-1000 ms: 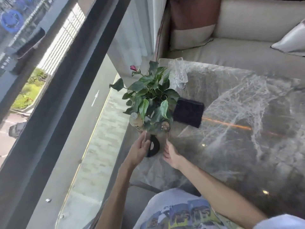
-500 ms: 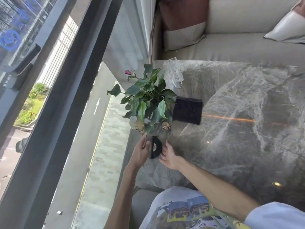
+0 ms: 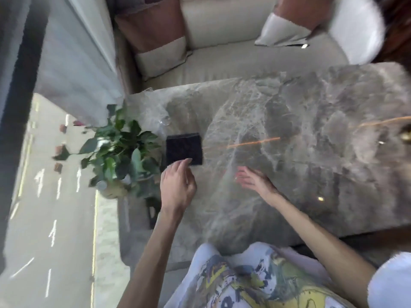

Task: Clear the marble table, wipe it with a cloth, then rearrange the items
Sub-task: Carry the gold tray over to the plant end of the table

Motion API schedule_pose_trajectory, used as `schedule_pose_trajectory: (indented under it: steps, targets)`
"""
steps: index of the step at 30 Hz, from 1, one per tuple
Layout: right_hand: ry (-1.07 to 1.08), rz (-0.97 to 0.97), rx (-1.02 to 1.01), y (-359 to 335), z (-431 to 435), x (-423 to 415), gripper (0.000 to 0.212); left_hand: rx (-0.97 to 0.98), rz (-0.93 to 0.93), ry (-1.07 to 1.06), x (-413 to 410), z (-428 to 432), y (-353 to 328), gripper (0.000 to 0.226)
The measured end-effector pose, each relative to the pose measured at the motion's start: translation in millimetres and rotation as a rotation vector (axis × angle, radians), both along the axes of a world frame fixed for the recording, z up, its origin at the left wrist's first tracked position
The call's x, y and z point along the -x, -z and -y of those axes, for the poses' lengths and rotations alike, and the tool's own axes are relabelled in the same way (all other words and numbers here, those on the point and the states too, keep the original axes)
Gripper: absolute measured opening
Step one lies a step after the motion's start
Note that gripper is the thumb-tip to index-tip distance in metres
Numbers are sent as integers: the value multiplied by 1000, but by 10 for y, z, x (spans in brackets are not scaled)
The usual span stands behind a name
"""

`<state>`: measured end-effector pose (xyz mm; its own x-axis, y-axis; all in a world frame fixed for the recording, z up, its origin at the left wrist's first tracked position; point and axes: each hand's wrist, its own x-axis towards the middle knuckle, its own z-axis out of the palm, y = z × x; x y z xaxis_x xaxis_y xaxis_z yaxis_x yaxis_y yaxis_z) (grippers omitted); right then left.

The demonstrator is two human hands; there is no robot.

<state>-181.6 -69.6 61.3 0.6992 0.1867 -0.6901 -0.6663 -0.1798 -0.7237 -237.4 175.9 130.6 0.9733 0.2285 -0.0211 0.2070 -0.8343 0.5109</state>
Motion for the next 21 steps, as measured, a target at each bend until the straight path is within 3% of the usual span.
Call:
schedule_pose_trajectory:
  steps: [2, 5, 8, 13, 21]
  targets:
    - [42, 138, 152, -149, 666, 9, 34, -8, -129, 131, -282, 451, 89, 39]
    - [-72, 317, 518, -336, 1611, 151, 24, -121, -276, 345, -586, 1207, 262, 39]
    - [-240, 444, 749, -405, 2329, 257, 34, -169, -317, 486, -724, 1866, 379, 40]
    - [-321, 477, 844, -300, 3379, 195, 44, -168, -365, 498, -840, 2916, 462, 39]
    - [-555, 325, 839, -244, 4586, -28, 49, -63, -510, 344, -877, 4084, 444, 41]
